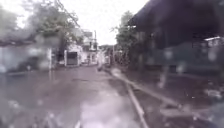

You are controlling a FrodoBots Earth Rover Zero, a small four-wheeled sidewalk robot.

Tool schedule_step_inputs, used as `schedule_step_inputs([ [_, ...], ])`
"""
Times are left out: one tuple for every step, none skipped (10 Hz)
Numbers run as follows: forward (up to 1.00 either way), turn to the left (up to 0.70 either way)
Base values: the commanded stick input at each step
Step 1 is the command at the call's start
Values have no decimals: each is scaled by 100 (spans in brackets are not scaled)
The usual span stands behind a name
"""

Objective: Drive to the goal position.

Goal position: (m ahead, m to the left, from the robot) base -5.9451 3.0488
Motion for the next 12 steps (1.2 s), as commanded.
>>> schedule_step_inputs([
  [100,27],
  [100,4],
  [100,0],
  [100,0],
  [100,0],
  [100,0],
  [100,0],
  [100,13],
  [100,27],
  [100,22],
  [100,0],
  [100,0],
])
